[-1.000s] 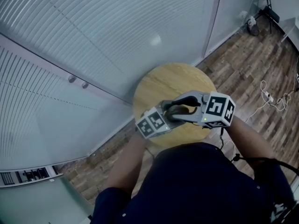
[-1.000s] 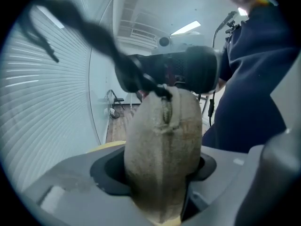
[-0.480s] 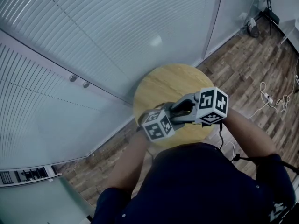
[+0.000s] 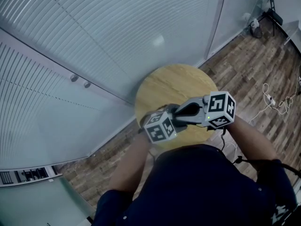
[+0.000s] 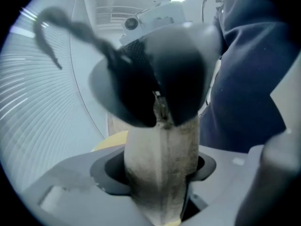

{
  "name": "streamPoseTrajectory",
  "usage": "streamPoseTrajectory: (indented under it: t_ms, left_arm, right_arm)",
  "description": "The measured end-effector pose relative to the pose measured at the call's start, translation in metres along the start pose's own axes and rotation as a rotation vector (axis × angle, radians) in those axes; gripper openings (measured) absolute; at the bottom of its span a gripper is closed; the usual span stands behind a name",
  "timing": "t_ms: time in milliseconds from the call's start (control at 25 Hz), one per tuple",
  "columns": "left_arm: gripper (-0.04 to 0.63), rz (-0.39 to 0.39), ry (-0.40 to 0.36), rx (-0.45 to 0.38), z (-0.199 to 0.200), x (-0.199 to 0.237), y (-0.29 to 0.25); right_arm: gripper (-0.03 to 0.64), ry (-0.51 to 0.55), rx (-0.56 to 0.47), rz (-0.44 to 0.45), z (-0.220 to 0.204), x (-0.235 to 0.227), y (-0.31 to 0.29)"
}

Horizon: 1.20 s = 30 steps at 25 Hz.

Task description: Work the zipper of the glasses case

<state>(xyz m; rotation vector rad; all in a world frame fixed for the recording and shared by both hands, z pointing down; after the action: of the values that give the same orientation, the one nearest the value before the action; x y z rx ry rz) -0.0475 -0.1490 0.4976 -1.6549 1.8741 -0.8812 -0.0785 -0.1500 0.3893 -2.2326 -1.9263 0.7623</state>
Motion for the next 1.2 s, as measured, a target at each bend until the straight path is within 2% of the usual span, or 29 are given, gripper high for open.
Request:
streamPoseTrajectory:
  t_ms: [160,320,400,520,640,880,1040,1200]
  left_arm:
    - [0.307,-0.01,0.03,-0.056,0.005,0.0,0.005]
    - [0.305,-0.003,0.084,-0.097,0.006,0.004,0.013]
    - [0.305,-0.004,0.076,-0.103,0.012,0.006,0.016]
    - [0.305,-0.018,0.081,-0.181,0.027,0.007,0.025]
    - [0.304,-0.026,0.083,-0.207,0.03,0.007,0.03]
    - [0.302,-0.035,0.089,-0.264,0.037,0.005,0.035]
    - [0.301,-0.044,0.113,-0.334,0.044,0.006,0.04]
    - [0.299,-0.053,0.126,-0.382,0.047,0.009,0.042]
  right_arm:
    - [0.009,0.008,-0.097,-0.013,0.013,0.0,0.009]
    - [0.008,-0.028,-0.203,-0.038,0.024,-0.004,0.027]
    - [0.008,-0.029,-0.231,-0.038,0.026,-0.005,0.032]
    - [0.008,-0.032,-0.302,-0.024,0.033,-0.003,0.037]
    - [0.008,-0.04,-0.357,-0.002,0.037,-0.002,0.041]
    - [0.008,-0.065,-0.417,0.019,0.041,-0.002,0.05]
    - [0.008,-0.097,-0.476,0.034,0.046,-0.003,0.059]
    - [0.008,-0.106,-0.493,0.026,0.047,-0.007,0.063]
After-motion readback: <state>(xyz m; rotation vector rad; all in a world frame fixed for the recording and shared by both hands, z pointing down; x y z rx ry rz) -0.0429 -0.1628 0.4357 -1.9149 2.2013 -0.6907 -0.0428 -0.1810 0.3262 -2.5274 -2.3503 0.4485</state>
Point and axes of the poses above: the fingertips, and each gripper's own axes: y backward along the fingers, x to its left, z out of its top, the point moved 2 cm from there along y, backward along the fingers, and after that the axes turned 6 degrees about -z, right-handed, at the moved point
